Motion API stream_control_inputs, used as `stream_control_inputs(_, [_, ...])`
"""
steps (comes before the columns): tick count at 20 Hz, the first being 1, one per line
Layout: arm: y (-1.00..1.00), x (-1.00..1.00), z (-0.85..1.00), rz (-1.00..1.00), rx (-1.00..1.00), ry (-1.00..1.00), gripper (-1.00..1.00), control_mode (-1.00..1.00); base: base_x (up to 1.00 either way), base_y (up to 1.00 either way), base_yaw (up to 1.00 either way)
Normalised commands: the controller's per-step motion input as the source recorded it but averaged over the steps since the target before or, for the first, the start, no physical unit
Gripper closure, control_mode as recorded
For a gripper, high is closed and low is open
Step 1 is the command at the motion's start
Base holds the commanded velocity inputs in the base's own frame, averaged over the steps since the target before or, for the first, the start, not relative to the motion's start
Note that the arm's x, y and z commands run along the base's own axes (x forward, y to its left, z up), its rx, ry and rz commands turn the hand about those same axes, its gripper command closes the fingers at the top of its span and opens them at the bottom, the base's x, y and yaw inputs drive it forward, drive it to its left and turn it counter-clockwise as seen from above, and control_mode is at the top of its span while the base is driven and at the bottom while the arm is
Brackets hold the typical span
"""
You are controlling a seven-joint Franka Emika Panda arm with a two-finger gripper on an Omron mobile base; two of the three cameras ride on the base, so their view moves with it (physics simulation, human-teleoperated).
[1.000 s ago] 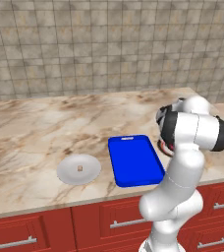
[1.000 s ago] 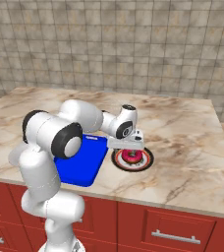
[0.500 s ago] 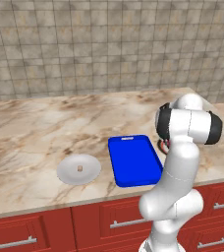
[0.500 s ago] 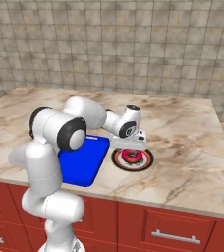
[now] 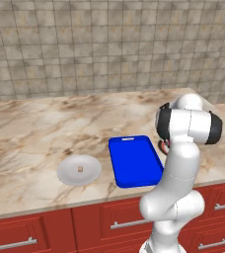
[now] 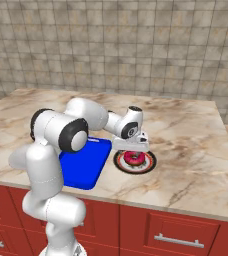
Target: Move the dessert items from the plates to the tray.
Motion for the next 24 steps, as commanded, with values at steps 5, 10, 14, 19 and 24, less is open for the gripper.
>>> stream_control_inputs(5, [0.22, -0.12, -0.18, 0.00, 0.00, 0.00, -1.00, -1.00, 0.00, 0.00, 0.00])
stream_control_inputs(10, [0.05, -0.03, -0.31, 0.00, 0.00, 0.01, -1.00, -1.00, 0.00, 0.00, 0.00])
stream_control_inputs(14, [0.00, 0.00, -0.24, 0.00, 0.00, 0.05, 1.00, -1.00, 0.00, 0.00, 0.00])
stream_control_inputs(19, [-0.03, 0.00, 0.00, 0.00, 0.00, 0.02, 1.00, -1.00, 0.00, 0.00, 0.00])
stream_control_inputs(24, [0.00, -0.08, 0.12, 0.00, 0.00, 0.00, 1.00, -1.00, 0.00, 0.00, 0.00])
